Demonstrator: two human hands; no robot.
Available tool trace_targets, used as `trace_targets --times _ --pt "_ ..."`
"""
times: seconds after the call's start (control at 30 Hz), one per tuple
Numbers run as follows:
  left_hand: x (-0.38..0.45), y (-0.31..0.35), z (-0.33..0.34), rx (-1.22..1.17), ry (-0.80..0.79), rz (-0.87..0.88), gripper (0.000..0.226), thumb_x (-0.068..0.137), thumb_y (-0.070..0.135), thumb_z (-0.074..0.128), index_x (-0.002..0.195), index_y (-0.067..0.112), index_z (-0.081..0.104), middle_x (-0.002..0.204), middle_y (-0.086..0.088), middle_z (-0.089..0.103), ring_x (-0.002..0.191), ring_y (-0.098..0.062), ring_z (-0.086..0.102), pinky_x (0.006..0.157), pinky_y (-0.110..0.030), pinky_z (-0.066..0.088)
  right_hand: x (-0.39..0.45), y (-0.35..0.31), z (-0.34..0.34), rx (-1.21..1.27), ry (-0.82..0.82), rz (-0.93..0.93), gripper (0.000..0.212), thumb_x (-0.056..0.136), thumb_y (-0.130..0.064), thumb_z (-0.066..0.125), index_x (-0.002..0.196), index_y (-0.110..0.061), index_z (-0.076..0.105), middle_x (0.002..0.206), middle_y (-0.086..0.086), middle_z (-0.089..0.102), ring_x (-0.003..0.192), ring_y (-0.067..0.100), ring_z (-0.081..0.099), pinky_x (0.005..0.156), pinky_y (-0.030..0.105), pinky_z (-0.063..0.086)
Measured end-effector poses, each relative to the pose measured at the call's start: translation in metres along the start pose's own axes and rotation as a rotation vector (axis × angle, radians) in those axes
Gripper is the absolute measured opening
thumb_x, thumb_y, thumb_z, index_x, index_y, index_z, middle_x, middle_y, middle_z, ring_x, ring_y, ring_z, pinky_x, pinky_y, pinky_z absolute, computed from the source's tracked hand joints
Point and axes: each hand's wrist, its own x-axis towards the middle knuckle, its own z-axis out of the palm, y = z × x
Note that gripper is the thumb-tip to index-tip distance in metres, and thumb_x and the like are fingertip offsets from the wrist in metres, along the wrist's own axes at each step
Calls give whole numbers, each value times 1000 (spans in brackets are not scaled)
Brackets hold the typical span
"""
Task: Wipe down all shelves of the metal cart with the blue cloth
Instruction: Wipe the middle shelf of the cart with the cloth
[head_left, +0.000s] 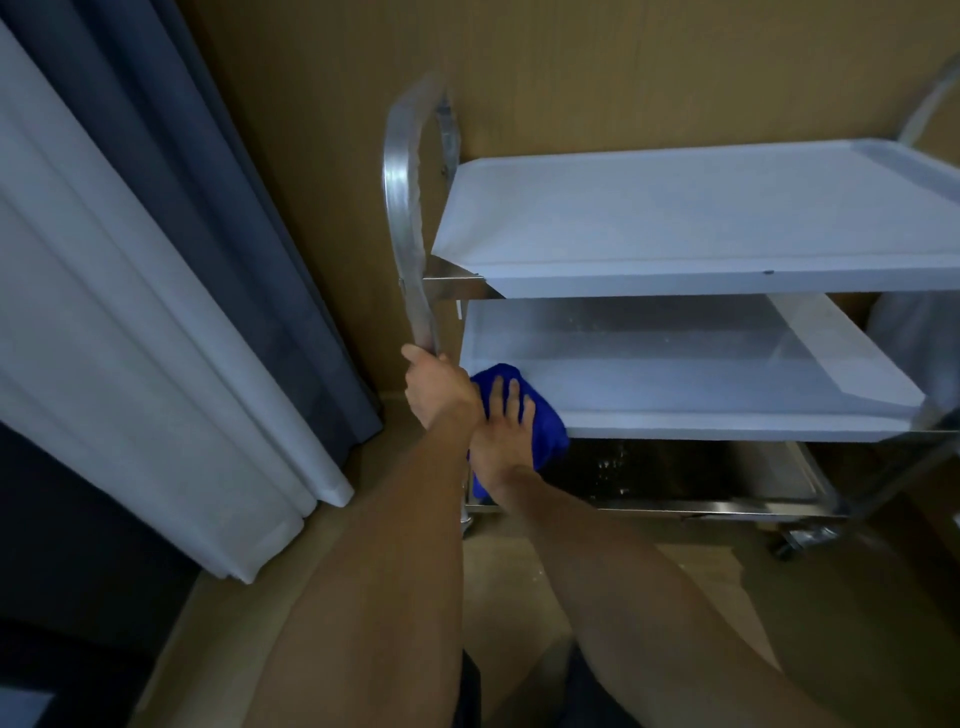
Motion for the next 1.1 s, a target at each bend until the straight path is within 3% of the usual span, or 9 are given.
trace_targets --times 0.1,0.33,0.43,0.53,0.63,0.73,0.83,1.0,1.1 --pt "-6 4 7 4 23 -14 15 102 24 43 112 13 39 107 -13 63 96 -31 64 82 -47 55 -9 26 0 10 29 46 81 102 -37 46 157 -21 -12 165 16 -13 151 38 -12 121 56 -4" --pt "-8 -2 13 46 14 7 20 103 27 44 118 17 38 104 -11 64 93 -30 66 80 -42 55 -42 151 -5 -30 68 265 91 99 -32 55 156 -27 -15 166 11 -13 151 35 -11 121 57 -3" --pt "-8 -6 14 83 26 46 23 103 27 44 121 15 37 105 -13 65 94 -31 66 79 -41 56 -45 154 -7 -25 84 356 93 97 -28 57 157 -27 -15 165 10 -15 151 36 -12 121 58 -1" --pt "-7 -9 15 88 43 68 23 103 27 44 121 14 38 104 -12 65 93 -29 66 73 -35 51 -43 123 0 33 107 443 95 96 -26 59 157 -24 -14 165 13 -16 150 38 -15 118 58 -8" --pt "-4 -11 17 84 50 62 23 103 27 46 120 15 38 102 -11 65 91 -27 66 72 -33 53 -33 86 4 31 82 273 91 97 -26 56 157 -24 -13 165 12 -13 150 37 -15 120 59 -5" --pt "0 -16 22 85 76 86 21 102 28 45 115 15 35 98 -15 66 90 -34 67 77 -46 58 -6 51 -3 -11 -34 29 82 100 -35 49 158 -24 -8 166 12 -12 151 34 -14 122 55 -3" --pt "-1 -14 23 88 109 87 22 102 29 43 115 12 37 98 -16 66 89 -35 66 75 -46 56 24 34 -17 8 -169 -123 81 100 -41 48 159 -26 -5 166 11 -12 152 33 -14 120 54 -3" --pt "-3 -11 26 99 120 56 21 103 29 43 114 12 37 99 -14 64 88 -33 66 70 -42 53 15 45 -18 -6 -183 -118 81 101 -41 47 159 -24 -8 166 8 -13 152 30 -11 121 51 -2" --pt "-3 -13 24 123 94 78 21 102 31 44 114 14 37 99 -11 64 87 -31 66 67 -38 47 1 91 -24 29 -146 -82 86 97 -40 53 159 -27 -5 167 4 -9 153 26 -8 122 47 -1"
